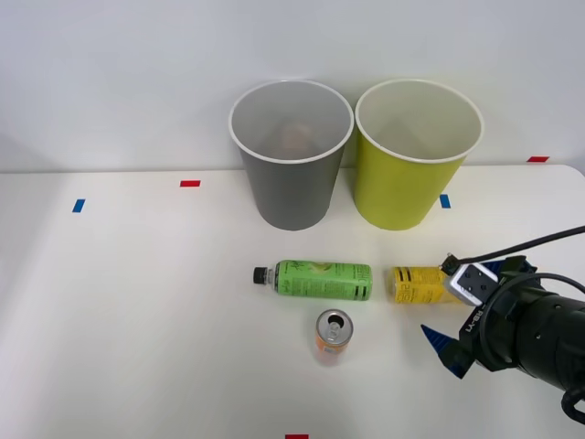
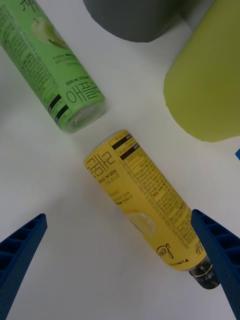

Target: Put cans in the gray bin, plastic bottles in the light green bin

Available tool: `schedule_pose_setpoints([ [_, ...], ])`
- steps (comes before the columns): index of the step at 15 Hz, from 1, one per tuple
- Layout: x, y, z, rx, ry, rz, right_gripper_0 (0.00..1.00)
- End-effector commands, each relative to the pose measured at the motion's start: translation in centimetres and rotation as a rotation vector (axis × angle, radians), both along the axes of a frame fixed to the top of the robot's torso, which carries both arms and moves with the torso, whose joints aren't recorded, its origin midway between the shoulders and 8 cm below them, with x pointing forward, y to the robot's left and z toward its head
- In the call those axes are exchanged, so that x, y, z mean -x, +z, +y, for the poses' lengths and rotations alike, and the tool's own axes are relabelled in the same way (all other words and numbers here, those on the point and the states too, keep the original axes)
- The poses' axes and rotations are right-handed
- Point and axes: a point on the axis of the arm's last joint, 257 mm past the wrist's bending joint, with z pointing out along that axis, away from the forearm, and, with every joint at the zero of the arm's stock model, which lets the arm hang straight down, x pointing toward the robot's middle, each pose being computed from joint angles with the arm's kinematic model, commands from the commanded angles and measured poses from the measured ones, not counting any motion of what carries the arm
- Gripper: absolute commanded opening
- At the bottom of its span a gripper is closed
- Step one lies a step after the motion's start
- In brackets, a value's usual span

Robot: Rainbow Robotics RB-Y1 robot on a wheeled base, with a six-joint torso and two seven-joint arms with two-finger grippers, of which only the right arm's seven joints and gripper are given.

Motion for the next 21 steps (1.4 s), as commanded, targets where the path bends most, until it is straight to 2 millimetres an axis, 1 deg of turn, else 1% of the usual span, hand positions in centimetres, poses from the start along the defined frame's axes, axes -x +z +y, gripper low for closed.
schedule_pose_setpoints([
  [1,0.2,-0.3,0.5,0.065,0.054,0.038,1.00],
  [2,-0.3,-0.3,0.5,0.081,0.071,0.043,1.00],
  [4,-1.9,-0.9,-0.2,0.160,0.140,0.046,1.00],
  [5,-2.3,-1.1,-0.4,0.181,0.161,0.053,1.00],
  [7,-2.6,-1.2,-0.1,0.240,0.224,0.057,1.00],
  [9,-3.1,-1.1,0.0,0.343,0.291,0.051,1.00],
  [11,-3.3,-1.8,0.0,0.405,0.348,0.089,1.00],
  [13,-4.0,-2.0,-0.3,0.449,0.386,0.115,1.00],
  [16,-4.6,-2.9,0.0,0.472,0.401,0.158,1.00],
  [21,-6.3,-3.2,1.2,0.475,0.412,0.162,1.00],
])
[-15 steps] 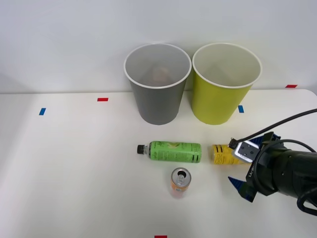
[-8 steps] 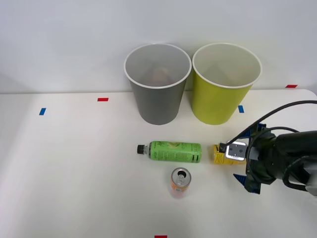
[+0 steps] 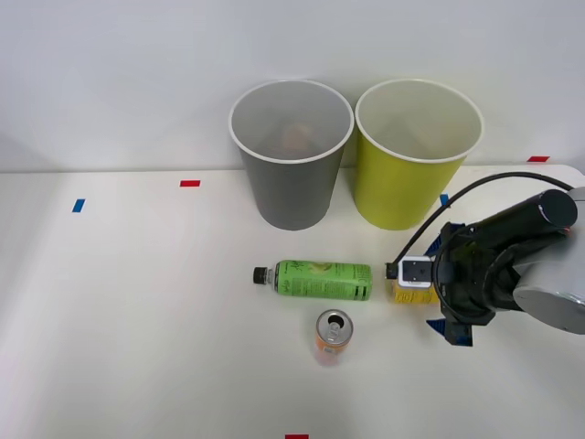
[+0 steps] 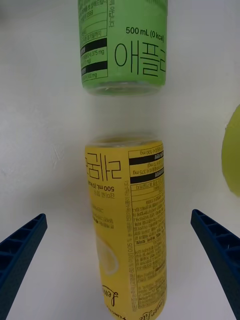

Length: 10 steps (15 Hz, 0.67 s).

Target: Put cans in the gray bin, plastic bottles in the light green bin

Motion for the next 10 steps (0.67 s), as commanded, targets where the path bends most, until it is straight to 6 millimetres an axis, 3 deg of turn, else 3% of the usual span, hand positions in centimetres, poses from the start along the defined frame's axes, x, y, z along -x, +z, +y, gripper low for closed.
schedule_pose_setpoints([
  [1,-1.4,-0.3,0.6,-0.003,-0.002,0.002,1.00],
  [5,-2.1,-1.4,0.4,0.045,0.013,0.004,1.00],
  [10,-1.5,-2.0,1.4,0.066,0.040,0.031,1.00],
])
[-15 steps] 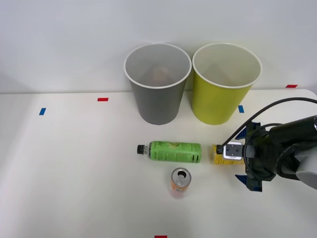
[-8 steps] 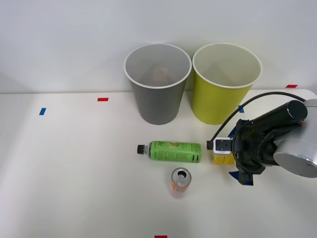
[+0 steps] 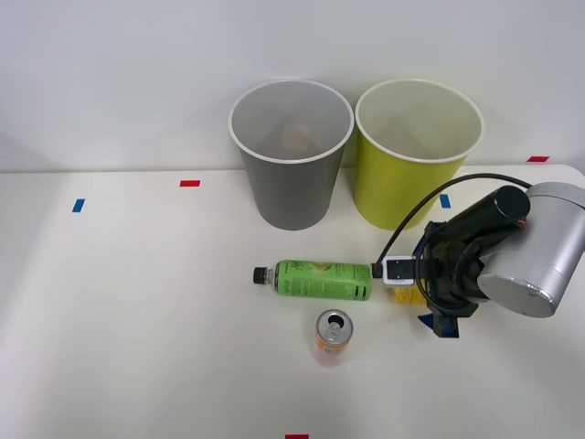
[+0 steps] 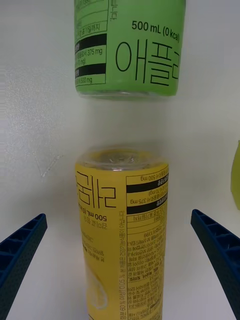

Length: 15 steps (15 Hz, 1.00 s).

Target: Put cans in the gray bin, plastic bottles in the light green bin

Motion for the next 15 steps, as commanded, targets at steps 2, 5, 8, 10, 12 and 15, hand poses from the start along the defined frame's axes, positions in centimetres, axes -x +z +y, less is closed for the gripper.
schedule_pose_setpoints([
  [2,-0.6,-0.5,0.9,0.001,-0.005,0.019,1.00],
  [5,-1.3,-0.8,0.2,0.015,-0.017,0.026,1.00],
  [8,-0.9,-1.1,-0.6,0.054,-0.018,0.043,1.00],
  [10,-0.8,-1.2,-0.4,0.064,-0.012,0.046,1.00],
  [12,-0.8,-1.2,0.1,0.068,-0.008,0.040,1.00],
  [15,-0.7,-1.4,0.6,0.069,-0.002,0.043,1.00],
])
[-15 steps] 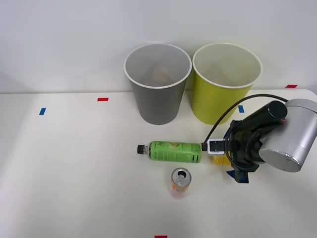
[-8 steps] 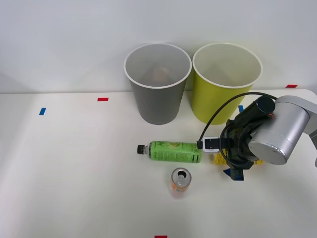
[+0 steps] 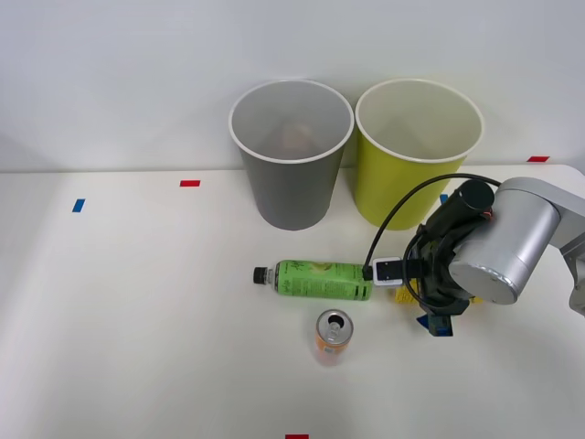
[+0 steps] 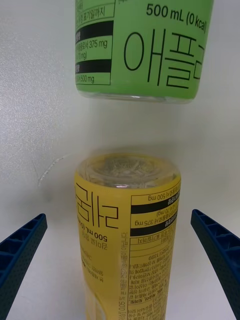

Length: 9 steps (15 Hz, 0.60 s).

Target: Put cans in the gray bin, plastic bottles in the light green bin

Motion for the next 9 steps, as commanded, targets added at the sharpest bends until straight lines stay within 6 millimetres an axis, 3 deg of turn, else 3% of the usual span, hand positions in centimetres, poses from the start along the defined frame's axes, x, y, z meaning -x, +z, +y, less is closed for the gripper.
schedule_pose_setpoints([
  [1,0.0,0.0,0.5,0.000,0.007,-0.004,1.00],
  [8,-0.5,-1.3,-0.4,0.024,-0.013,0.015,1.00],
  [9,-0.4,-1.3,-0.5,0.030,-0.014,0.019,0.86],
])
